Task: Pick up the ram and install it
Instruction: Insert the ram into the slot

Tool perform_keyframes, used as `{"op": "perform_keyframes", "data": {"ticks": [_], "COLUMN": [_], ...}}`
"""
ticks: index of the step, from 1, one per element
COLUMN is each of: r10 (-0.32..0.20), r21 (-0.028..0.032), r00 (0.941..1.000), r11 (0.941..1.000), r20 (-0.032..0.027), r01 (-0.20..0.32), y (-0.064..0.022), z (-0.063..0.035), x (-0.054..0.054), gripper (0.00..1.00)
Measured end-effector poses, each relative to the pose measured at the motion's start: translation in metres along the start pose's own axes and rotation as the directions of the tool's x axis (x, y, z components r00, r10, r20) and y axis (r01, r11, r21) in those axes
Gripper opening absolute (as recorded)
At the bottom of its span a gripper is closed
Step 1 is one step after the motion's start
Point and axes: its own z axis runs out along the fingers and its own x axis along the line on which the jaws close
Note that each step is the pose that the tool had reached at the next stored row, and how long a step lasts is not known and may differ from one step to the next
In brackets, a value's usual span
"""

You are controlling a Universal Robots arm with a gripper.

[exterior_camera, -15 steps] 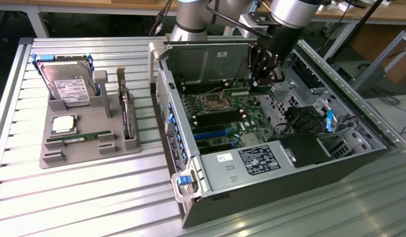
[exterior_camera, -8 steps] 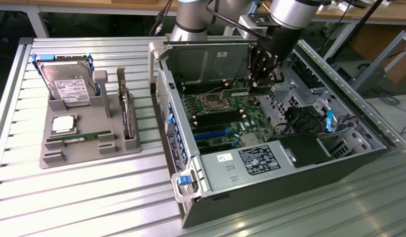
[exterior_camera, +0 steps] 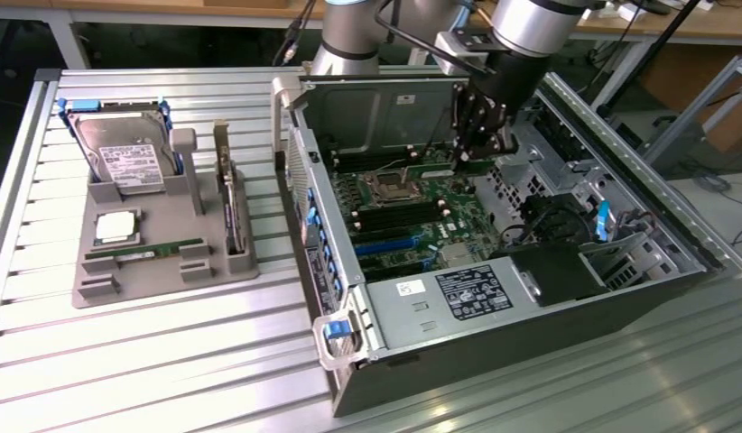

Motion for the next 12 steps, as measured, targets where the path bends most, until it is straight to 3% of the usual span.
{"op": "perform_keyframes", "data": {"ticks": [12], "r10": [0.000], "r21": [0.0000], "r00": [1.0000], "r11": [1.0000], "r20": [0.0000], "r01": [0.000], "y": [-0.0002], "z": [0.0056], "x": [0.0001], "gripper": [0.13]}}
